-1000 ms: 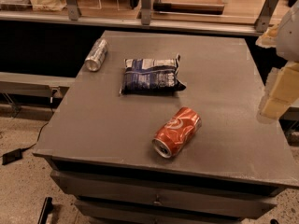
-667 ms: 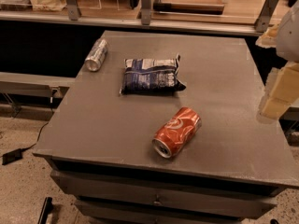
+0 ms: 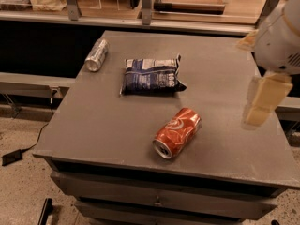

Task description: Place coke can upright

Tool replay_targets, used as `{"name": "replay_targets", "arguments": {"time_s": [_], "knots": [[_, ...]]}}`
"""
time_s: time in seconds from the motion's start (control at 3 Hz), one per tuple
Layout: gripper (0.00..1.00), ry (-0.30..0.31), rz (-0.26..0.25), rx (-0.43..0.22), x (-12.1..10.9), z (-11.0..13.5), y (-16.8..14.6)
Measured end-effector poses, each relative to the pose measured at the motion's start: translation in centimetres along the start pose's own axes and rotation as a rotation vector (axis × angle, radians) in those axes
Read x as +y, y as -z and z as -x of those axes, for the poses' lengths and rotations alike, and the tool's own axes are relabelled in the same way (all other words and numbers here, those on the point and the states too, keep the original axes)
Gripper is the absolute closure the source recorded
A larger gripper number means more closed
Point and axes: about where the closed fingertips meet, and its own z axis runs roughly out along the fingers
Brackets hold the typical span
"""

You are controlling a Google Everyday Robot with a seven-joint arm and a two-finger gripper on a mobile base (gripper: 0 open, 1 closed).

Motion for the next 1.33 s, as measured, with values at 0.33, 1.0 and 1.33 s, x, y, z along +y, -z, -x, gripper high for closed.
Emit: {"name": "replay_targets", "arguments": {"time_s": [0.33,1.0,1.33], "knots": [[0.0,0.211,0.047,-0.035,1.8,3.9,-3.0],[0.0,0.529,0.189,-0.055,5.7,8.3,-8.1],[0.0,0.652,0.27,-0.044,7.6,9.6,-11.0]]}}
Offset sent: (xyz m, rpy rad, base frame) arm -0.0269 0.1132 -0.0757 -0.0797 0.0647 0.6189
